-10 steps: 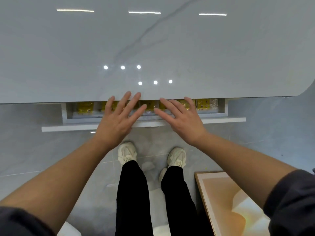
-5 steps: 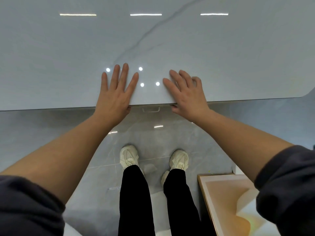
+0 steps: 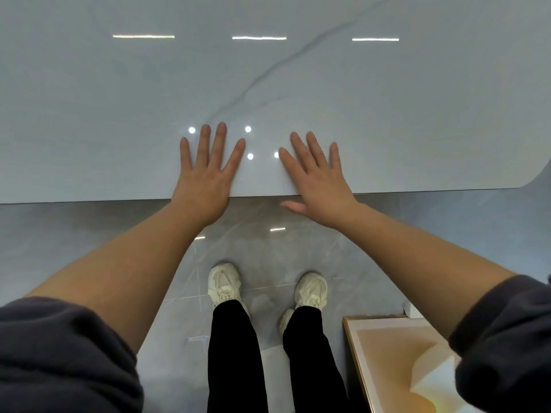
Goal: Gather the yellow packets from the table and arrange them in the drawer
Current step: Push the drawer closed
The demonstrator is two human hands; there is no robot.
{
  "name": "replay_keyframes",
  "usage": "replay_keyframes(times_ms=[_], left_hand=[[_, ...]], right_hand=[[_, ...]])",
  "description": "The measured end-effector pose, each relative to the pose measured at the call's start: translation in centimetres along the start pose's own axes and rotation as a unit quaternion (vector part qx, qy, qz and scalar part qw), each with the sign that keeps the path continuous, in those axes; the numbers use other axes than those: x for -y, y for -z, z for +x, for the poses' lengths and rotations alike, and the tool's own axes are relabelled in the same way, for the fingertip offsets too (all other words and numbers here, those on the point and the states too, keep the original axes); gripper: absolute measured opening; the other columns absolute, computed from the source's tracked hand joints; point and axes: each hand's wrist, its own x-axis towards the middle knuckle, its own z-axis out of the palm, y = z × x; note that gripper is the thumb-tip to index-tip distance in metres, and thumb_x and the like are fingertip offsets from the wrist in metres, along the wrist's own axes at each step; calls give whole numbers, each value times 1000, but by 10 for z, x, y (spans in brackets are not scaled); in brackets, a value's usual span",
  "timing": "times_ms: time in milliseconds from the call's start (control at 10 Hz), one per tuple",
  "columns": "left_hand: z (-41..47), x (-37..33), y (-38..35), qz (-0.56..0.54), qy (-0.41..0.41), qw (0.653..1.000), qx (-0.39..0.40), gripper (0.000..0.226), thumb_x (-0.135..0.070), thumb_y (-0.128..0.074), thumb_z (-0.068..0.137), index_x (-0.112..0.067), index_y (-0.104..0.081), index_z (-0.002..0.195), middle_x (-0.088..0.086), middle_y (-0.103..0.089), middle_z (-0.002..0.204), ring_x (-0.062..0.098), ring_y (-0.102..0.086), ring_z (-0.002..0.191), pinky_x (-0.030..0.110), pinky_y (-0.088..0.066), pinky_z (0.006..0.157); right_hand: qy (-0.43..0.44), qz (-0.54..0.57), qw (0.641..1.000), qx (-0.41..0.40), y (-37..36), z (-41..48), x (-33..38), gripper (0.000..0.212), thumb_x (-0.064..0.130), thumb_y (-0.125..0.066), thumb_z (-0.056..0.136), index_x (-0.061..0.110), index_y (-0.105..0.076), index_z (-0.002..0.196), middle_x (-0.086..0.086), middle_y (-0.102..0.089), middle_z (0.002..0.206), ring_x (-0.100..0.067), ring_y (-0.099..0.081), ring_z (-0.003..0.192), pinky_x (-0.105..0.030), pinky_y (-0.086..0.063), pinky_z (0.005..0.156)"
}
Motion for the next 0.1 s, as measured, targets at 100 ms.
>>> replay_keyframes(times_ms=[100], left_hand=[[8, 0, 11, 17, 19, 995, 98, 109, -42, -52, 86, -18, 42, 137, 21, 39, 147, 44, 29, 138, 65, 5, 111]], right_hand=[[-47, 294, 952, -66, 42, -25, 15, 67, 44, -52, 94, 22, -23, 150, 0, -13, 161, -19, -5, 149, -52, -15, 118]])
